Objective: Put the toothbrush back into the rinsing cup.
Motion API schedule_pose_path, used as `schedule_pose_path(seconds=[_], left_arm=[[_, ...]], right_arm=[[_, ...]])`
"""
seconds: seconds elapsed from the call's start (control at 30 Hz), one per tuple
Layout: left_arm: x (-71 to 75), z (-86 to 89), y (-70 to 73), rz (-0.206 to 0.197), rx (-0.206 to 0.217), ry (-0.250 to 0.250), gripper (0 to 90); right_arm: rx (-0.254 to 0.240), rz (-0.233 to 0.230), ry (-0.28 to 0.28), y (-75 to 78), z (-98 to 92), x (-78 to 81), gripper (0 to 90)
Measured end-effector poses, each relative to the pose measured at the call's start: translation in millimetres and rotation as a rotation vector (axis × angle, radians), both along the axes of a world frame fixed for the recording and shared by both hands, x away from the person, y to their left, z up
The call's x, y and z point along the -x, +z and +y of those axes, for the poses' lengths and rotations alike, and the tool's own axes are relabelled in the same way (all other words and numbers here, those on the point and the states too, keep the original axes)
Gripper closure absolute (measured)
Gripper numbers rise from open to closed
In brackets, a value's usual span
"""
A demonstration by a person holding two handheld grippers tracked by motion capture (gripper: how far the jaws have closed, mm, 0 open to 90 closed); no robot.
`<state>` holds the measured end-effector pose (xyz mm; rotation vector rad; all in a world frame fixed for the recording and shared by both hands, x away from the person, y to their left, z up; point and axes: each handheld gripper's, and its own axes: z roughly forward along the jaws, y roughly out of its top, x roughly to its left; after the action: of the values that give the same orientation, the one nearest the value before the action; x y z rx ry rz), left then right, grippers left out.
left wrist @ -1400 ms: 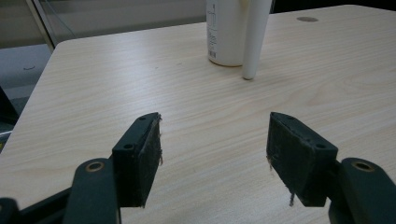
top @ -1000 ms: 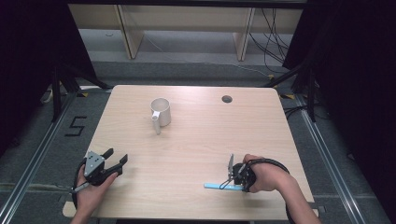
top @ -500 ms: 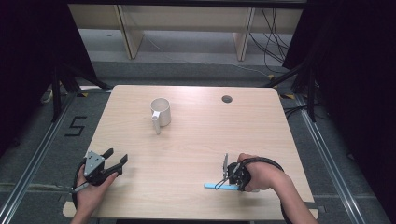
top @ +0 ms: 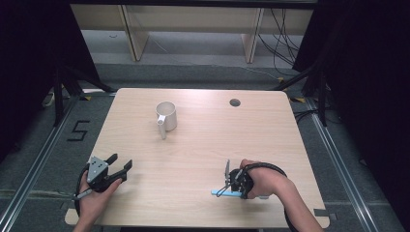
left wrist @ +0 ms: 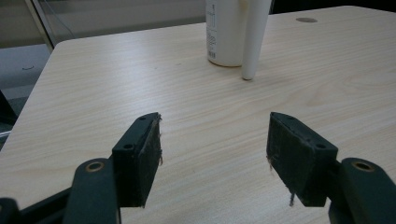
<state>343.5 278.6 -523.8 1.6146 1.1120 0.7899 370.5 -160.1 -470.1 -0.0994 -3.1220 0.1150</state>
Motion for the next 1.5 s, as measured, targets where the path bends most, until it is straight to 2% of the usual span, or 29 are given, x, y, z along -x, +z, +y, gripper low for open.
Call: schedule_pose_path(seconds=[0.07, 0.13, 0.17, 0.27, 0.3, 0.37, 0.4, 0.73, 0.77, 0.87, 0.9, 0.93, 1.1, 1.13, 1.2, 1.47, 1.5], left_arm=[[0.0, -0.3, 0.0, -0.001, -0.002, 0.001, 34.8], [0.0, -0.4, -0.1, -0.003, -0.003, 0.001, 34.8], [-0.3, -0.5, -0.5, -0.01, 0.003, -0.002, 34.8], [-0.3, -0.5, -0.5, -0.009, 0.003, -0.002, 34.8], [0.1, -0.3, 0.2, 0.001, -0.005, 0.001, 34.8], [0.0, -0.4, 0.0, 0.0, -0.003, 0.001, 34.8], [0.0, -0.4, 0.1, 0.0, -0.005, 0.002, 34.8], [0.0, -0.8, -0.1, -0.003, -0.006, 0.0, 34.9], [0.0, -0.9, -0.1, -0.003, -0.005, 0.0, 34.9], [0.0, -1.1, -0.1, -0.003, -0.005, 0.0, 34.9], [0.0, -1.0, 0.0, -0.002, -0.006, -0.001, 34.9], [0.0, -1.0, 0.0, -0.002, -0.006, -0.002, 34.9], [0.0, -1.1, 0.0, -0.002, -0.004, -0.002, 35.0], [0.0, -1.1, 0.0, -0.002, -0.005, -0.003, 35.0], [-0.2, -1.3, -0.1, -0.001, -0.004, -0.005, 35.1], [-0.3, -1.2, 0.1, 0.003, 0.0, -0.004, 35.2], [0.3, -1.0, 0.6, 0.009, -0.004, -0.003, 35.2]], right_arm=[[-0.013, 0.009, 0.016, -2.4, -0.3, -1.6, 75.1], [-0.003, 0.005, 0.001, -1.7, 0.5, -0.4, 75.4], [-0.009, 0.011, 0.036, -3.1, 0.5, -2.9, 75.9], [-0.025, 0.021, 0.004, -5.3, -0.1, -1.4, 76.7], [-0.002, 0.017, 0.002, -3.7, 1.0, -1.2, 77.7], [0.001, -0.001, 0.032, -3.9, 1.2, -3.1, 78.3], [0.005, 0.0, 0.018, -3.3, 1.8, -2.4, 78.5], [-0.017, 0.012, 0.019, -4.8, 0.7, -3.2, 79.3], [0.0, 0.012, 0.008, -3.2, 1.7, -2.0, 79.3], [0.002, 0.002, 0.024, -3.5, 1.8, -2.3, 79.3], [0.015, 0.006, 0.007, -2.6, 2.8, -1.2, 79.3], [0.0, 0.012, 0.03, -4.2, 2.5, -2.6, 79.3], [0.008, -0.003, 0.046, -3.8, 3.3, -3.1, 79.4], [0.014, 0.0, 0.034, -2.8, 3.8, -2.3, 79.4], [0.009, -0.001, 0.052, -1.8, 3.4, -3.6, 79.4], [0.021, -0.006, 0.044, 9.6, 4.9, -5.0, 79.5], [0.002, -0.002, 0.053, 9.2, 4.2, -6.3, 79.5]])
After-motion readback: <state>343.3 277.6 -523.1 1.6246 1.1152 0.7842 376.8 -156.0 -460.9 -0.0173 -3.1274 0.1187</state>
